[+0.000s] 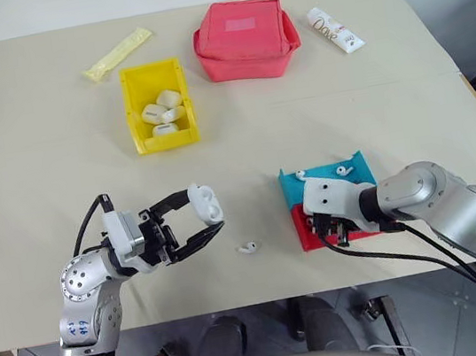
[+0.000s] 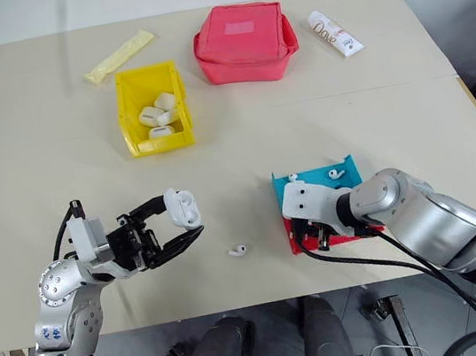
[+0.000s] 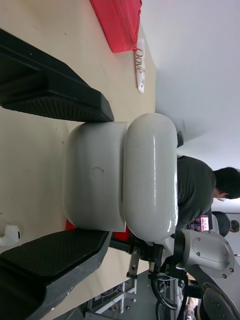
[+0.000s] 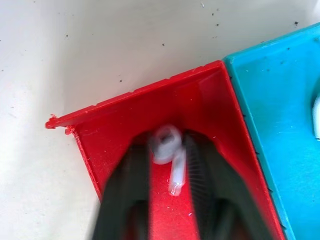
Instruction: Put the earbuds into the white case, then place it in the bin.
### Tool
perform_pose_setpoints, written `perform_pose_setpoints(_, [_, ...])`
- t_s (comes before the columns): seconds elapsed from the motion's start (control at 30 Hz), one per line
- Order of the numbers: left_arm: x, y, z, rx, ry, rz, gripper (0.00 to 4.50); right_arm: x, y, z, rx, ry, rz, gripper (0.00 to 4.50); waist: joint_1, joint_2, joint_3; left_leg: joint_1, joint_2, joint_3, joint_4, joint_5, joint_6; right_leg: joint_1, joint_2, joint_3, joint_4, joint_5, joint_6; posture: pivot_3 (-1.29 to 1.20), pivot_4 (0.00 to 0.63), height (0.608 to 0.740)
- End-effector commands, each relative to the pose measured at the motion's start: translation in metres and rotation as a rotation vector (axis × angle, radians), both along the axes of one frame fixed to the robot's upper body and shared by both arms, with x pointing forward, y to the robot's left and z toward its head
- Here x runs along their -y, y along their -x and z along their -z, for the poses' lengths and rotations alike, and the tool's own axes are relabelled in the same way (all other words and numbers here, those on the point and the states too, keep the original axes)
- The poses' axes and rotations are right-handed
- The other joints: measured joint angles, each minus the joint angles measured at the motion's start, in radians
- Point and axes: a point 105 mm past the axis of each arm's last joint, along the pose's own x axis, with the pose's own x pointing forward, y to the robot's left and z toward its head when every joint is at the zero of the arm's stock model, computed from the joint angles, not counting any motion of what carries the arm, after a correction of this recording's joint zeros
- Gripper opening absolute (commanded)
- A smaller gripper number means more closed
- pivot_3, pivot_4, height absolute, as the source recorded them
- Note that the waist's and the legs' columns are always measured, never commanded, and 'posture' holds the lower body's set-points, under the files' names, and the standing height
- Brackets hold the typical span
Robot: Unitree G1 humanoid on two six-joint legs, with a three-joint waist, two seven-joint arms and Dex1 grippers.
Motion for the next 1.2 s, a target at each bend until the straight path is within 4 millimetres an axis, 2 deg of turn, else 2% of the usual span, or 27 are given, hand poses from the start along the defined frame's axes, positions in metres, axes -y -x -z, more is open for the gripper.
perform_pose_setpoints(0.03, [0.0, 0.004, -0.012, 0.052, 0.02, 0.004, 2.78, 0.003, -0.001, 0.005, -0.009, 0.013, 0.014, 0.34, 0.0, 0.0, 0.0, 0.0, 0.0, 0.0, 0.0, 0.0, 0.0, 0.0, 0.0, 0.0, 0.0, 0.0, 0.0, 0.0, 0.15, 0.74])
perform_pose_setpoints(0.33, [0.0, 0.0, -0.012, 0.051, 0.024, 0.01, 2.78, 0.004, -0.002, -0.008, 0.015, -0.036, 0.019, 0.34, 0.001, 0.0, 0.0, 0.0, 0.0, 0.0, 0.0, 0.0, 0.0, 0.0, 0.0, 0.0, 0.0, 0.0, 0.0, 0.0, 0.15, 0.74])
perform_pose_setpoints(0.5, [0.007, -0.002, -0.012, 0.05, 0.039, 0.046, 2.78, -0.005, 0.011, -0.04, 0.027, -0.277, -0.013, 0.34, 0.004, 0.001, 0.0, -0.002, 0.0, -0.001, -0.001, 0.0, 0.0, 0.0, 0.0, -0.001, -0.002, 0.0, 0.0, 0.0, 0.15, 0.74])
perform_pose_setpoints(0.67, [0.017, -0.007, -0.011, 0.047, 0.057, 0.11, 2.78, -0.001, 0.031, -0.073, 0.052, -0.489, -0.07, 0.34, 0.007, 0.001, 0.0, -0.001, 0.0, -0.002, -0.001, 0.0, 0.001, 0.0, 0.0, -0.001, -0.003, 0.0, 0.0, 0.0, 0.15, 0.74])
perform_pose_setpoints(0.73, [0.024, -0.009, -0.011, 0.047, 0.066, 0.151, 2.78, -0.003, 0.034, -0.09, 0.102, -0.627, -0.09, 0.34, 0.006, 0.0, 0.0, -0.001, 0.0, -0.002, -0.001, 0.0, 0.001, 0.001, 0.0, -0.001, -0.003, 0.0, 0.0, 0.0, 0.15, 0.74])
perform_pose_setpoints(0.97, [0.042, -0.011, -0.013, 0.053, 0.075, 0.299, 2.78, -0.019, 0.044, -0.115, 0.11, -0.912, -0.173, 0.34, 0.0, 0.001, 0.001, 0.0, 0.001, -0.002, -0.002, 0.0, 0.0, 0.001, 0.0, -0.001, -0.002, 0.001, 0.0, 0.0, 0.15, 0.74])
perform_pose_setpoints(1.2, [0.058, -0.013, -0.019, 0.077, 0.066, 0.435, 2.78, -0.038, 0.045, -0.141, 0.127, -1.183, -0.222, 0.34, 0.0, 0.001, 0.001, 0.0, 0.0, -0.002, -0.002, 0.0, 0.001, 0.0, 0.0, -0.001, -0.002, 0.001, 0.0, 0.0, 0.15, 0.74])
